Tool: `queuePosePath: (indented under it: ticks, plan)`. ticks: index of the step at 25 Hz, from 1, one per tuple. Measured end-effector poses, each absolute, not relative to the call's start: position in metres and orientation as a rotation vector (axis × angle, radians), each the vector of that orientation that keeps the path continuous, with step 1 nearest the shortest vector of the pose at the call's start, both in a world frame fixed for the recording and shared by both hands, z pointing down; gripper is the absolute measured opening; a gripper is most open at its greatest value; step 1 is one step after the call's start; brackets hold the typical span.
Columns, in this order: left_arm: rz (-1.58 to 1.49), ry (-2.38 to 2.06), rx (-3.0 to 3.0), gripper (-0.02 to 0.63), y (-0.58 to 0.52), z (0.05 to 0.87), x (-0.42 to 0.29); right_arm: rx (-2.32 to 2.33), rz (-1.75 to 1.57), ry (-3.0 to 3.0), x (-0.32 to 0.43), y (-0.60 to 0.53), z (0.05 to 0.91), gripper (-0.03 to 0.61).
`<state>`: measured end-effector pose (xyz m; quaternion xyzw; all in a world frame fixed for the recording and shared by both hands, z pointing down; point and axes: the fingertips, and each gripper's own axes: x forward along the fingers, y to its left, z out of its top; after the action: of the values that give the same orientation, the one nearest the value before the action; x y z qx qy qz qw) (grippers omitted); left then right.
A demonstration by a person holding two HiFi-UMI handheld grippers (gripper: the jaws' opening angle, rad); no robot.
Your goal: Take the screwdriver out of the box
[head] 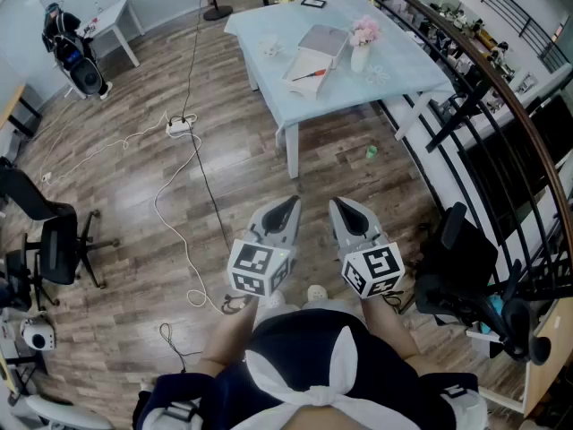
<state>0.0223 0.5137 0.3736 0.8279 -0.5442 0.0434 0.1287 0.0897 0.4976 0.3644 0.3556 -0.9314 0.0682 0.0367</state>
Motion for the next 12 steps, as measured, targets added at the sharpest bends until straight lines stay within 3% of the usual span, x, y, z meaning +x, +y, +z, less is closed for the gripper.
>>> queuePosePath:
  ticks: [12]
  plan:
    - [0.11,-1.613,2.387,0.02,0.49,0.377,0.042,1.08,0.208,-2.882,0.112,0.474,0.367,-0.002]
